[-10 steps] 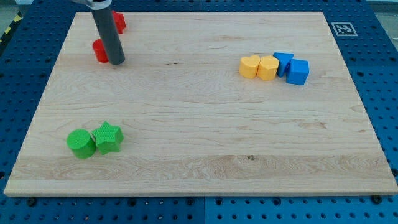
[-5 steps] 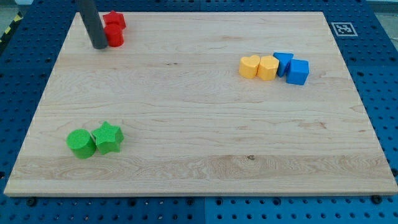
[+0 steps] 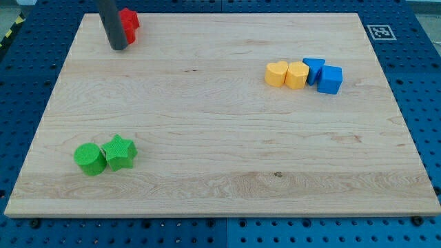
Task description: Move the red circle to the bottom of the red star
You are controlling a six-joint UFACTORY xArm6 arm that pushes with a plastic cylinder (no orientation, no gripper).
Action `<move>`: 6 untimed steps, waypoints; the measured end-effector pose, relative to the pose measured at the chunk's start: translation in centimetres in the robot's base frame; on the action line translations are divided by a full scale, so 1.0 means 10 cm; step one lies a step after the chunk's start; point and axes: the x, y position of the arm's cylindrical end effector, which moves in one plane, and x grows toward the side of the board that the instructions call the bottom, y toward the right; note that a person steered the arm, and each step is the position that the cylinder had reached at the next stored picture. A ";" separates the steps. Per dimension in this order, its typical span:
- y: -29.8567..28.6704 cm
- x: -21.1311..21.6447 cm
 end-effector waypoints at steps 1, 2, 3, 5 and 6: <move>0.04 0.10; 0.43 0.64; 0.54 0.90; 0.54 0.93; 0.93 0.92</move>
